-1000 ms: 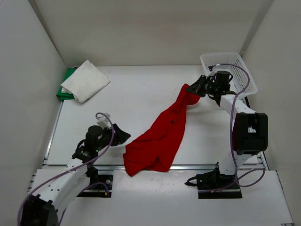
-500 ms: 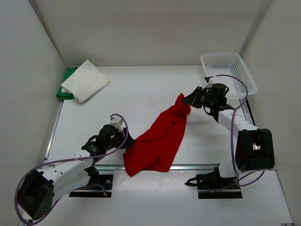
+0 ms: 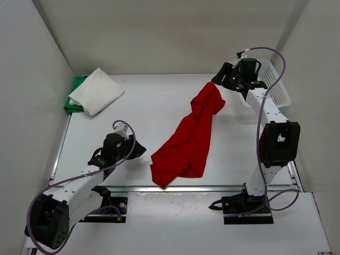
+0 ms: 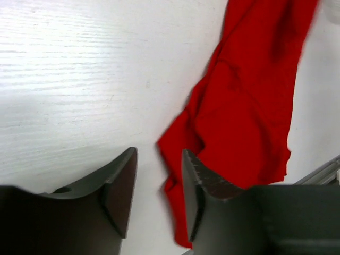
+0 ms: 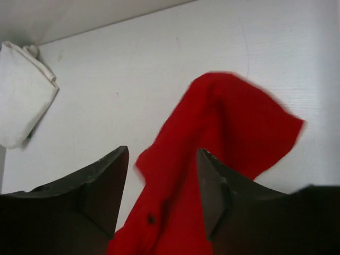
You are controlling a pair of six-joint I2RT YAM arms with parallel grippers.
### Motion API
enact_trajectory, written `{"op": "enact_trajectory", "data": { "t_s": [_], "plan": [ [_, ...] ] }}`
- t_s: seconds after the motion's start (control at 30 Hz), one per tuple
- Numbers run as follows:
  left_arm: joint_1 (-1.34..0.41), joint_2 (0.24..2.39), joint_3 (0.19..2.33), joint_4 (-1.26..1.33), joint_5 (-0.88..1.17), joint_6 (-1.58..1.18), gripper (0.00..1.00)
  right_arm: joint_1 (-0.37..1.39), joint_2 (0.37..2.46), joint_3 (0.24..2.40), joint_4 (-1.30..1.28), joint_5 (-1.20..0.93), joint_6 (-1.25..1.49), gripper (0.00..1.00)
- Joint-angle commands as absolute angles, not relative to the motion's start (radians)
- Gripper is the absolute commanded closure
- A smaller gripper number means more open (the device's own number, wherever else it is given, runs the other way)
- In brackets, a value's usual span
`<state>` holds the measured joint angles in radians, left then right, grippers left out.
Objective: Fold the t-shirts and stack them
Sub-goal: Move the tshirt to the center of the board
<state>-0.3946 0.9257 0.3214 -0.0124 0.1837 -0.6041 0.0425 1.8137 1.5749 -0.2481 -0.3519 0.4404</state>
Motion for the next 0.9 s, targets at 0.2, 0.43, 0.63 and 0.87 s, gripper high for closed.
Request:
{"op": "enact_trajectory", "data": {
  "t_s": [0.2, 0.43, 0.63, 0.87],
  "plan": [
    [-0.376, 0.795, 0.198, -0.037, 0.216, -0.676, 0.62, 0.521, 1.428, 1.094, -0.216, -0.115, 0.35, 1.0],
    [-0.281, 0.613, 0.123, 0.0, 0.348, -0.686, 0.62, 0.961, 1.511, 1.015, -0.221, 0.04, 0.4, 0.85],
    [-0.288, 0.528, 0.143, -0.077, 0.322, -0.64, 0.39, 1.107, 1.679, 1.132, -0.311, 0.182, 0.459, 0.65],
    [-0.313, 0.515, 0.1, -0.089, 0.296, -0.666, 0.03, 1.154, 1.825, 1.246, -0.379, 0.242, 0.532, 0.61]
  ]
}}
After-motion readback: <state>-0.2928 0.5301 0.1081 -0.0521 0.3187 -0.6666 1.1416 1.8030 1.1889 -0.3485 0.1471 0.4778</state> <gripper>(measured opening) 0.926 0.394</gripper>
